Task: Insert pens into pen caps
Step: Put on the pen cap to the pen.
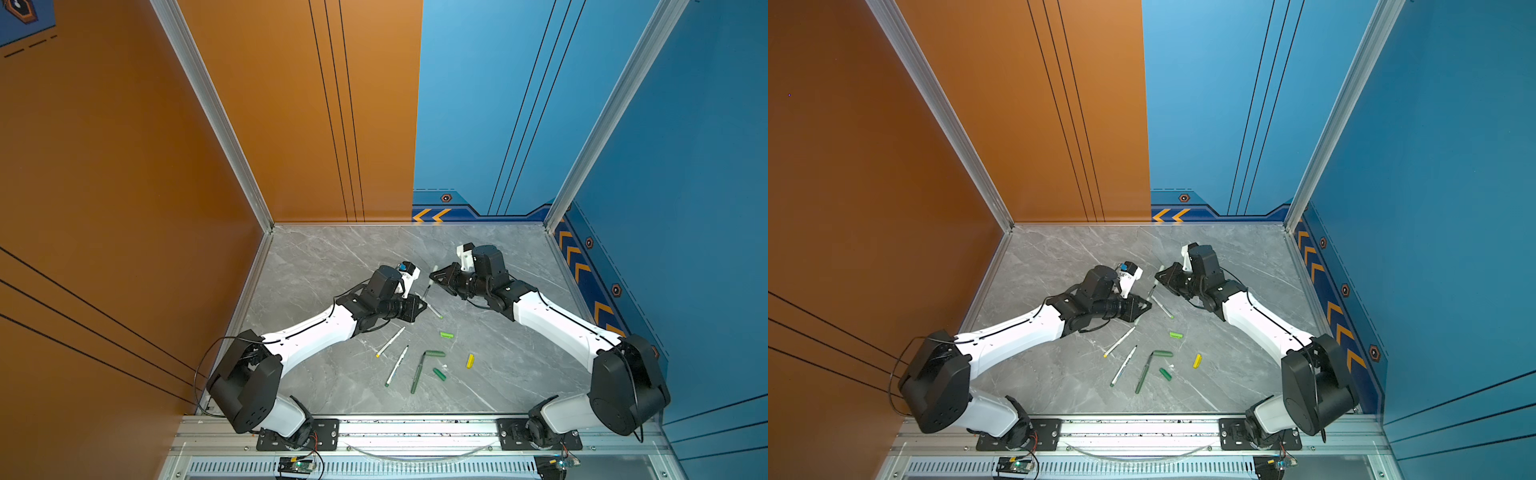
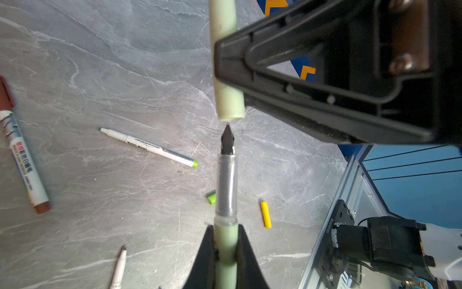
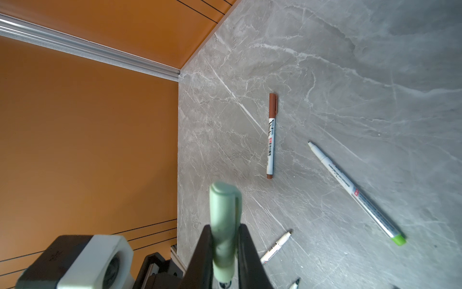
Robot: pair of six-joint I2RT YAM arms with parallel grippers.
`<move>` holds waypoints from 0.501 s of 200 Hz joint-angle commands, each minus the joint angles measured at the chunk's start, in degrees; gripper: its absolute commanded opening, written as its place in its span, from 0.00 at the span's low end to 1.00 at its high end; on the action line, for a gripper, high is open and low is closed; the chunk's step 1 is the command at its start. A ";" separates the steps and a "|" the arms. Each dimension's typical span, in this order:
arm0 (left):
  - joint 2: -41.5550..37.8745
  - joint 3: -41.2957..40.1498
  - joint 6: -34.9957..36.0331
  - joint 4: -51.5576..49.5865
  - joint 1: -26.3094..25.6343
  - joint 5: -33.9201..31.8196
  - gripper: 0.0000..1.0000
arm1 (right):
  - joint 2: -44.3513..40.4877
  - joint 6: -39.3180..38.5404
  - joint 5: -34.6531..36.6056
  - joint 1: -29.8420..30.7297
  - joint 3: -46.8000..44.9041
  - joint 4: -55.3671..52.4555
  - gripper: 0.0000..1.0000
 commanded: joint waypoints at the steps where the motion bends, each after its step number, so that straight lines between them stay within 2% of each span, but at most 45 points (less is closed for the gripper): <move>1: 0.42 0.37 -0.24 1.04 0.39 -0.69 0.00 | -0.39 -0.13 0.16 0.78 -0.39 0.34 0.07; 100: -0.39 -0.80 -2.69 3.81 0.74 -2.61 0.00 | 0.23 0.63 0.34 2.94 -1.29 1.61 0.05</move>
